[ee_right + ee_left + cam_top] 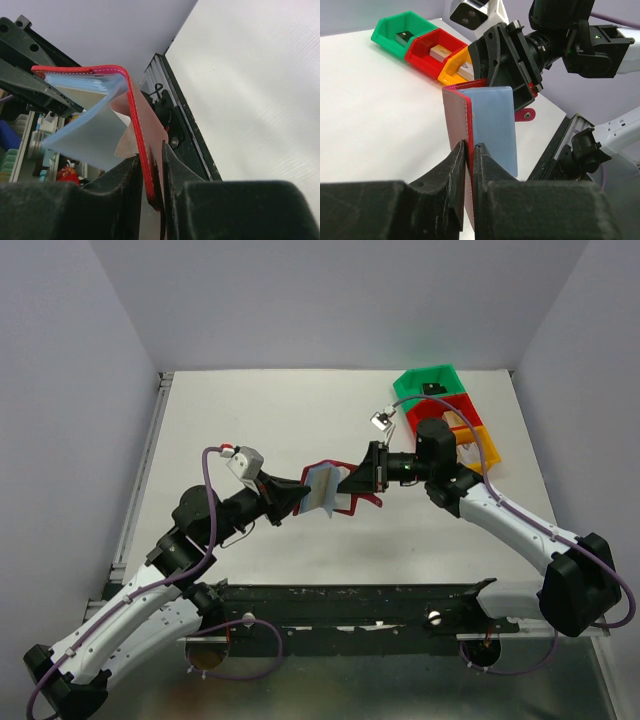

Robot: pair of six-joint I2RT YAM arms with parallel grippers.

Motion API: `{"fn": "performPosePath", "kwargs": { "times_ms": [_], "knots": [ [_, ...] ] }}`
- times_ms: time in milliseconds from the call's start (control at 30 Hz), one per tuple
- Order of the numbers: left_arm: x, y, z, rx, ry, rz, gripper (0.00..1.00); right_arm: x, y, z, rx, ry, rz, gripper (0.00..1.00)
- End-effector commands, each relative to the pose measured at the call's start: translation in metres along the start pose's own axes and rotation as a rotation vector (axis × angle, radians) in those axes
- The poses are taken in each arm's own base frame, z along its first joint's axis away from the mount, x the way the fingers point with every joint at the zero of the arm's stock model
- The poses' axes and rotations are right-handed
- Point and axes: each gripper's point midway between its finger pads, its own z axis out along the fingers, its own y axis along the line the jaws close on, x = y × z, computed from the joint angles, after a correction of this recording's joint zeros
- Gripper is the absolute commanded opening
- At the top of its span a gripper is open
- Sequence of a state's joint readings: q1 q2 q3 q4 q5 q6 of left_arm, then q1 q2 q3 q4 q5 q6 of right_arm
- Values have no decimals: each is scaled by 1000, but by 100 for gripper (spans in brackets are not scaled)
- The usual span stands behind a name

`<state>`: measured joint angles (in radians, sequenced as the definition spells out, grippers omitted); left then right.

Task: Take the credit cards out of the card holder
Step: Place the card holder at the center of the board.

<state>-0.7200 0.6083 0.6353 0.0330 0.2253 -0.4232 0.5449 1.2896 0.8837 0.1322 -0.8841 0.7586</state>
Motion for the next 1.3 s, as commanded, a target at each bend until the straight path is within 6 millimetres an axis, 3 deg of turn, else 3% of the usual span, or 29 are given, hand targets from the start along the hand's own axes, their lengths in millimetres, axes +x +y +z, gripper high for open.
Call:
{"fn": "performPosePath", "kwargs": {
  "times_ms": [0, 167, 567, 1133, 1267],
  "knots": [
    [-22, -11, -1, 27, -31, 12, 0, 4, -7, -1, 10, 5, 2, 30],
    [-18, -4, -1, -10, -26, 7, 0, 4, -6, -3, 15, 2, 0, 31],
    [-14, -3, -1, -5, -51, -41, 0, 0, -9, -19, 58, -33, -25, 54],
    [-22, -3, -2, -16, -67, -48, 0, -6, 25, -33, -56, -86, -114, 82],
    [-23, -5, -2, -9, -69, -52, 0, -8, 34, -34, -94, -77, -136, 85]
  ]
}}
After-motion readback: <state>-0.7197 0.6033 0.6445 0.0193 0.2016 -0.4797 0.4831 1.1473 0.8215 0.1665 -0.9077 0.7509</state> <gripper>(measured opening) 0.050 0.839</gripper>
